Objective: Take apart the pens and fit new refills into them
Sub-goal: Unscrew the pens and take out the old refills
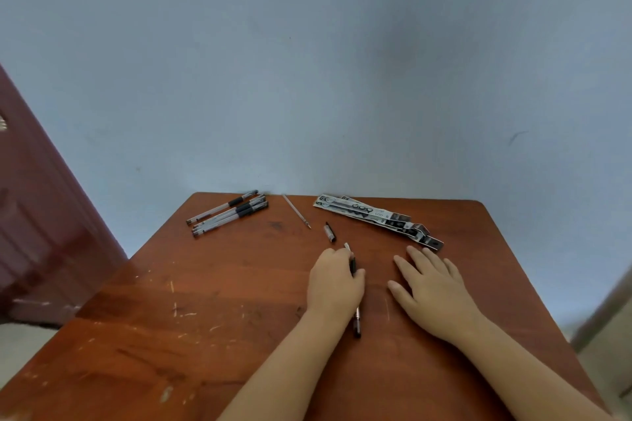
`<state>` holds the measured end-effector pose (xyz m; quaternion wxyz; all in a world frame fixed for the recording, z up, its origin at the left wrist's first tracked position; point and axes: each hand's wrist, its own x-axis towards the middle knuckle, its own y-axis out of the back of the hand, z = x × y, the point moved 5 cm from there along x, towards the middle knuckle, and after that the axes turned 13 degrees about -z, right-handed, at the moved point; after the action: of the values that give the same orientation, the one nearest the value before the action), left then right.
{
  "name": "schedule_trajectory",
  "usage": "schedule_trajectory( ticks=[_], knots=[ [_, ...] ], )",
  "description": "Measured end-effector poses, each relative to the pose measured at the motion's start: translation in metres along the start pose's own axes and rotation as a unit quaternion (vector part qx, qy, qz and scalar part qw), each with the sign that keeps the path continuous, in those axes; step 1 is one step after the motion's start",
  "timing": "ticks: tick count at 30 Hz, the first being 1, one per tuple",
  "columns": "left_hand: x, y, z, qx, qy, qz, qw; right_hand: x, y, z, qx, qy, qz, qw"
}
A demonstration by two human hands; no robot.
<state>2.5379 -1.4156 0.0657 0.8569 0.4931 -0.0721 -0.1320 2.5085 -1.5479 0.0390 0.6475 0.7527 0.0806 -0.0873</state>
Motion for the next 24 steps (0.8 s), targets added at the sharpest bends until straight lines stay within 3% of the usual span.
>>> schedule_trajectory(
  ticks=[11, 15, 21, 24],
  knots=[
    [-0.004, 0.0, -0.006, -0.025, 0.023, 0.031, 0.999, -0.001, 0.001, 0.0, 0.012, 0.011, -0.008, 1.0],
    [-0.012, 0.017, -0.024, 0.022, 0.012, 0.045, 0.999, -0.004, 0.005, -0.002, 0.024, 0.01, -0.013, 1.0],
    [-0.02, 0.063, -0.109, 0.124, 0.121, 0.059, 0.983, 0.0, 0.024, -0.04, 0.046, 0.074, 0.059, 0.994],
    [-0.023, 0.081, -0.153, 0.172, 0.192, 0.017, 0.966, 0.018, 0.033, -0.087, 0.043, 0.145, 0.083, 0.985]
  ],
)
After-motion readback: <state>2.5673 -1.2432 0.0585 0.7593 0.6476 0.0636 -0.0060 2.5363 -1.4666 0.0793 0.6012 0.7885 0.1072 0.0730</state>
